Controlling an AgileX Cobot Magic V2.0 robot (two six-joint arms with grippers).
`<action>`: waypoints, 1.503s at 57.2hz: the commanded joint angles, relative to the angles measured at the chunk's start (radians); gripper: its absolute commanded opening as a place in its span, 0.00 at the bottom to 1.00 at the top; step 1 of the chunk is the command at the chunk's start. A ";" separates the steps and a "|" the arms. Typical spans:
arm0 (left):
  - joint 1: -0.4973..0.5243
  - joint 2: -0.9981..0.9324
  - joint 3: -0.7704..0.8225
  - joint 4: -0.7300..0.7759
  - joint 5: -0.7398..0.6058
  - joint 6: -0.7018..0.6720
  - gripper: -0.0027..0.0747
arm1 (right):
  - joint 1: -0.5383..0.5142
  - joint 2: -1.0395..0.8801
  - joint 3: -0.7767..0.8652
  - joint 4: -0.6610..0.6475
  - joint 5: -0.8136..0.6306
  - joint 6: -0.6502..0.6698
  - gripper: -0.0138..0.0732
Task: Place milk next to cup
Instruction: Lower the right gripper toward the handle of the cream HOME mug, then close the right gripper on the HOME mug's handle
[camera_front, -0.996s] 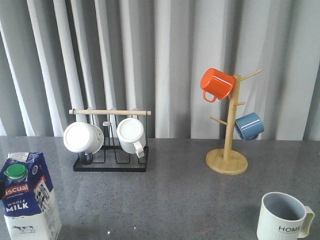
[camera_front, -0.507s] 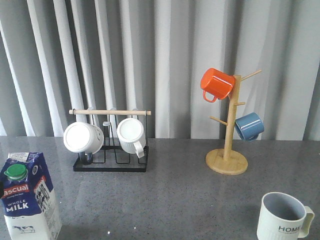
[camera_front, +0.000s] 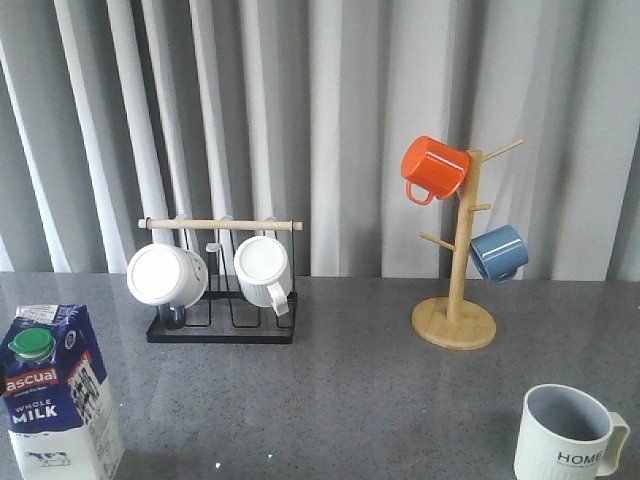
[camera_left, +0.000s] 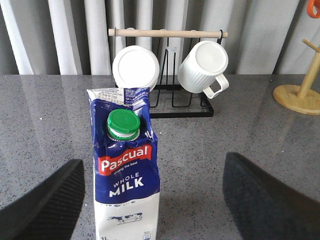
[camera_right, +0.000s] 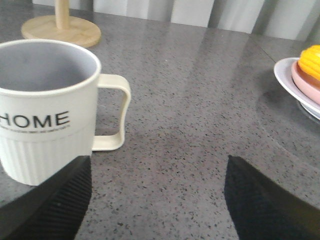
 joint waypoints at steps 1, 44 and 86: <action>-0.006 -0.001 -0.034 -0.007 -0.071 -0.003 0.73 | -0.007 0.046 -0.027 0.005 -0.128 -0.019 0.78; -0.006 -0.001 -0.034 -0.007 -0.071 -0.003 0.73 | -0.006 0.237 -0.096 -0.152 -0.232 0.106 0.78; -0.006 -0.001 -0.034 -0.007 -0.071 -0.003 0.73 | -0.006 0.412 -0.096 -0.244 -0.456 0.205 0.72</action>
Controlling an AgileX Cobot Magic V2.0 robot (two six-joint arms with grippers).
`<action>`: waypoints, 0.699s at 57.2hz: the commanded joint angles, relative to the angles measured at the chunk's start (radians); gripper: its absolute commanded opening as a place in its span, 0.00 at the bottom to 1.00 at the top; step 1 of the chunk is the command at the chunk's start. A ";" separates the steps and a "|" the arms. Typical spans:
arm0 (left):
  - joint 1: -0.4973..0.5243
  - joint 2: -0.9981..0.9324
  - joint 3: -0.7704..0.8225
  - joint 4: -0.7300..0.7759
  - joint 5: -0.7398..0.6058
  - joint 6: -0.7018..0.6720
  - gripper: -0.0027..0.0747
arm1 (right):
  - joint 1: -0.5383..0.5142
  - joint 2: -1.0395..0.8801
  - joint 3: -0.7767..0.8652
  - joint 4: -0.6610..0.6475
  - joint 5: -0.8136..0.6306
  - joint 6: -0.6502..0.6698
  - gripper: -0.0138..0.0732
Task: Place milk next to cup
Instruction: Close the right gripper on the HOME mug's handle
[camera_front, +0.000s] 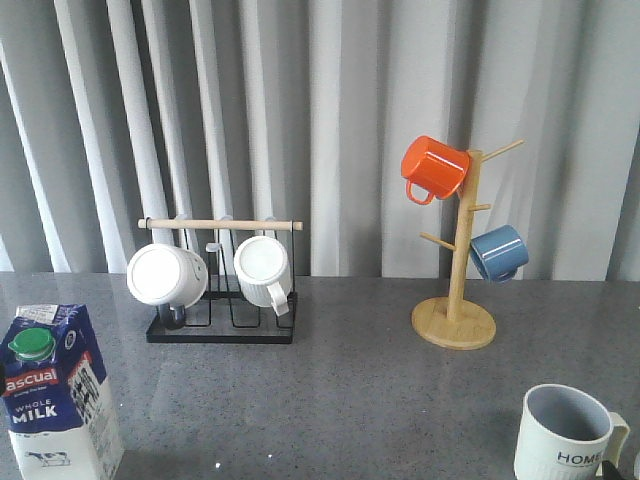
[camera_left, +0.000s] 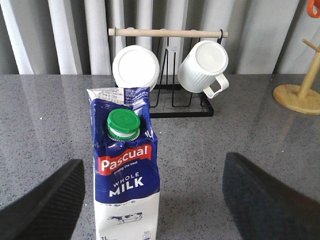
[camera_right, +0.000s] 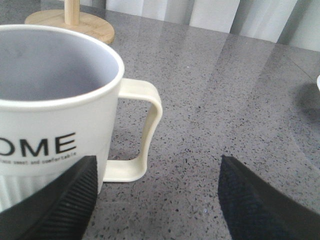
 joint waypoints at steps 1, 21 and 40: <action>-0.006 -0.001 -0.034 -0.007 -0.071 -0.003 0.73 | -0.006 0.001 -0.023 -0.016 -0.114 0.004 0.72; -0.006 -0.001 -0.034 -0.007 -0.071 -0.003 0.73 | -0.070 0.011 -0.021 -0.030 -0.184 0.109 0.72; -0.006 -0.001 -0.034 -0.007 -0.071 -0.003 0.73 | -0.090 0.011 -0.060 -0.156 -0.155 0.126 0.72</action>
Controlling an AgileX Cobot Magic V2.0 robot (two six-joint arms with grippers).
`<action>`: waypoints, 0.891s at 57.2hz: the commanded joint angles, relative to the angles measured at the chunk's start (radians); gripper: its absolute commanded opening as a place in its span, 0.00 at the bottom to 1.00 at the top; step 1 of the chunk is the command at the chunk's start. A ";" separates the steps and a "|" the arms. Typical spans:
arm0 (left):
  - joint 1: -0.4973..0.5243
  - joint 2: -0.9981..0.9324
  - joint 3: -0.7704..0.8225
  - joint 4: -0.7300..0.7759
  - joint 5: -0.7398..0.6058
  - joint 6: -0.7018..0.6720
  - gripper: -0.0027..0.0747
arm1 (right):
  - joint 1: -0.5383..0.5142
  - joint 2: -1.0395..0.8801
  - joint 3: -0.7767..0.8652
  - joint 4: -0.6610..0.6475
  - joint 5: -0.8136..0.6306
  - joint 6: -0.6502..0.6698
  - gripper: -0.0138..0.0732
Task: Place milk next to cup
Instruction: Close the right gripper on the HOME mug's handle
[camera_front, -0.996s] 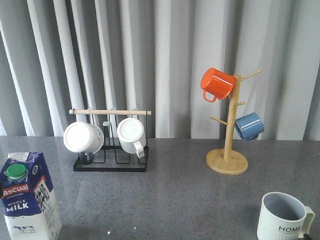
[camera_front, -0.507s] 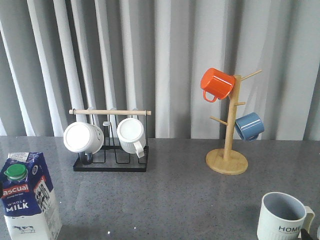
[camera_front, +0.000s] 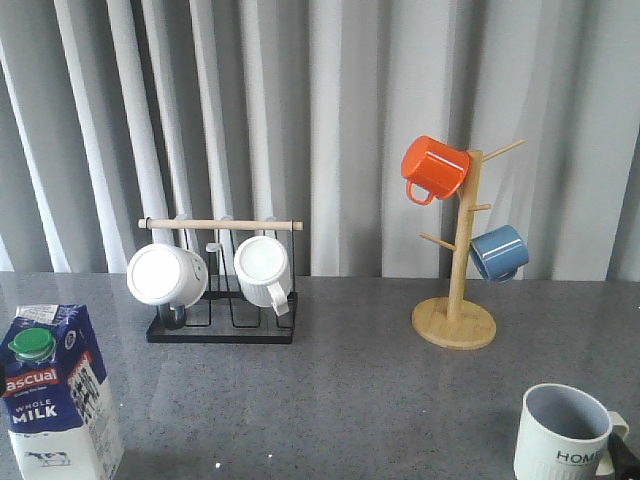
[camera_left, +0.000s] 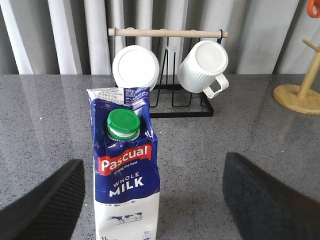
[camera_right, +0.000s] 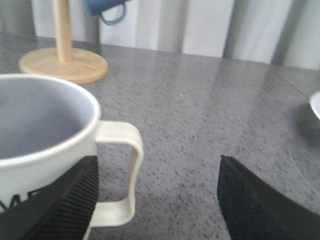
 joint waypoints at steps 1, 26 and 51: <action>-0.005 -0.001 -0.034 -0.007 -0.071 -0.003 0.73 | -0.005 -0.022 -0.028 -0.010 -0.066 0.000 0.72; -0.005 -0.001 -0.034 -0.007 -0.071 -0.003 0.73 | -0.020 0.074 -0.032 -0.022 -0.110 0.005 0.72; -0.005 -0.001 -0.034 -0.007 -0.071 -0.003 0.73 | -0.032 0.170 -0.115 -0.051 -0.108 0.012 0.72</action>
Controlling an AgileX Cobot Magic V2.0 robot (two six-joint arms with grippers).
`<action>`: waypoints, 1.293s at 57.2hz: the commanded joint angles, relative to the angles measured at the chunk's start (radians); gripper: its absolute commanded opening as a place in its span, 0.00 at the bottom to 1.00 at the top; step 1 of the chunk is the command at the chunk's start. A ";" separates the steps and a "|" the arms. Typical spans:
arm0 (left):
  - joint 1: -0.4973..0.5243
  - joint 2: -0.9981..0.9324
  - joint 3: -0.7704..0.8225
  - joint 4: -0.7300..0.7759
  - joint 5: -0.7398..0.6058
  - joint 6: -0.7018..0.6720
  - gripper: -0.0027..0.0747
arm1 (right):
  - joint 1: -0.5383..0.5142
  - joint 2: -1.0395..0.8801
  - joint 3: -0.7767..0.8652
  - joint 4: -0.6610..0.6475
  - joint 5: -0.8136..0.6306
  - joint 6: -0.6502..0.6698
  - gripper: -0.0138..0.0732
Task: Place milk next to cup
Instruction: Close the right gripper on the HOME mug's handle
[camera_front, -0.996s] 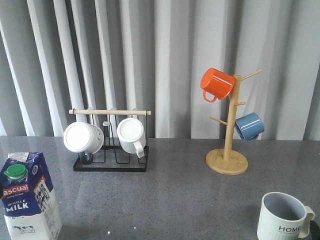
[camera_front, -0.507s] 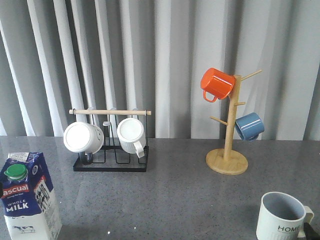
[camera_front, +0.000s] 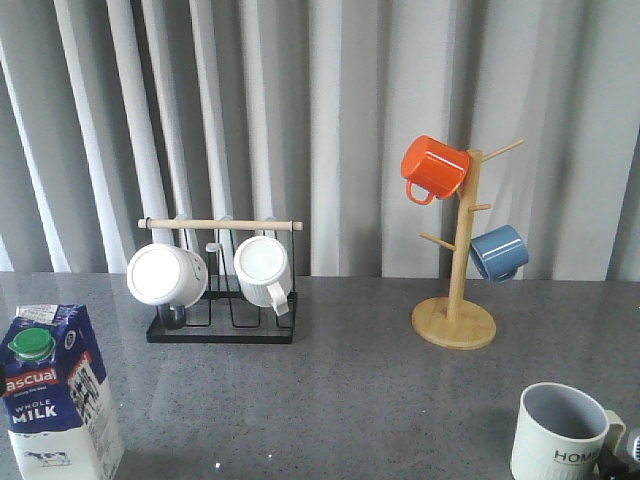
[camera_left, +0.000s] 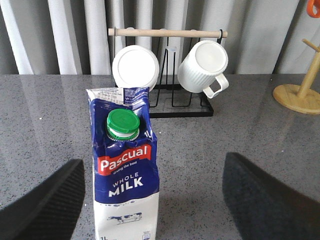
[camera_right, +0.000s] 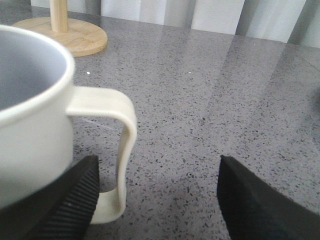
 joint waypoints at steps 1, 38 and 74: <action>-0.005 -0.001 -0.034 -0.007 -0.071 -0.003 0.73 | -0.007 -0.012 -0.032 -0.018 -0.081 0.003 0.71; -0.005 -0.001 -0.034 -0.007 -0.071 -0.003 0.73 | -0.007 0.027 -0.104 -0.051 -0.098 0.071 0.15; -0.005 -0.001 -0.034 -0.007 -0.071 -0.003 0.73 | 0.358 -0.066 -0.136 0.144 -0.043 0.141 0.15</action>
